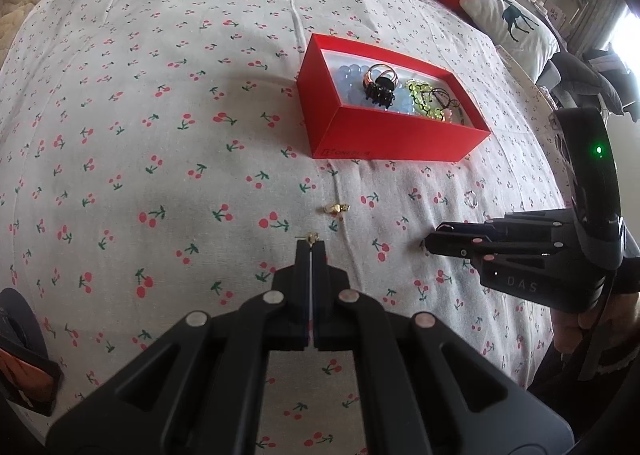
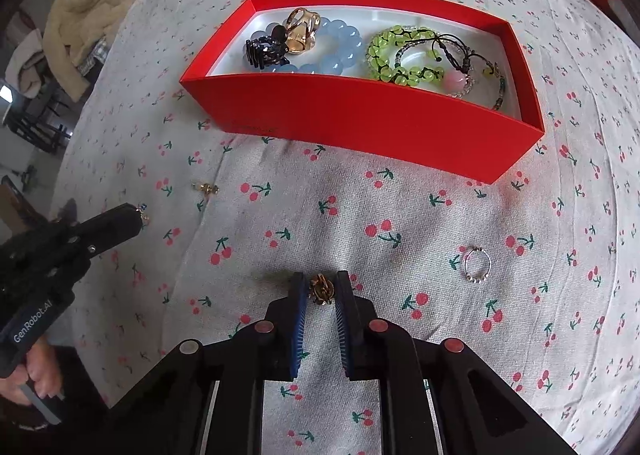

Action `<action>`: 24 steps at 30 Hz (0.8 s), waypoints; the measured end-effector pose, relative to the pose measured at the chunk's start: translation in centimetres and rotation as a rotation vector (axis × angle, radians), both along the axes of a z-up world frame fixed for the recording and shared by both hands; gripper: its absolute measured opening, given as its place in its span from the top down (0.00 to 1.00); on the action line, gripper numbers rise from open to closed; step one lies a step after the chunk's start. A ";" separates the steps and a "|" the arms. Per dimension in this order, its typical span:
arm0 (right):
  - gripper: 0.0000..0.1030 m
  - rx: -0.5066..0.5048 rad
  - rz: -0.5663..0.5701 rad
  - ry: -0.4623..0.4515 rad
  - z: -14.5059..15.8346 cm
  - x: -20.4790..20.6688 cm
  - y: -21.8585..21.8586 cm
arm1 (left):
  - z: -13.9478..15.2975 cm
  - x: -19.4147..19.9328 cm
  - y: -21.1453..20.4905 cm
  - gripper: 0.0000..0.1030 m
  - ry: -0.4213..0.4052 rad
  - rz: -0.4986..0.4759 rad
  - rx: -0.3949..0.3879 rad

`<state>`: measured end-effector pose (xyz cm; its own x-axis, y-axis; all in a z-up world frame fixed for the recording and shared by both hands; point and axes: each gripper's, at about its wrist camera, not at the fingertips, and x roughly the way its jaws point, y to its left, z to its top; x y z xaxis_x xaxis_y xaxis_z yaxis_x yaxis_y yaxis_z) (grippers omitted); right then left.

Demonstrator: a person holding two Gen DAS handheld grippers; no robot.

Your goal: Organize jewelry

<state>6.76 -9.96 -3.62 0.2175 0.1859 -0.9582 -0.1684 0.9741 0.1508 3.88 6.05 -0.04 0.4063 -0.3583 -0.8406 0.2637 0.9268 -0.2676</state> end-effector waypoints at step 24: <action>0.86 0.167 -0.163 -0.124 7.0 3.2 -5.4 | 5.0 5.8 -3.8 0.99 -0.012 0.021 -0.182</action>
<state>9.98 -15.39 3.40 0.3717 0.2920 -0.8812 -0.0383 0.9533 0.2997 9.72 2.21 4.99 0.4249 -0.4957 -0.7575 0.2490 0.8685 -0.4287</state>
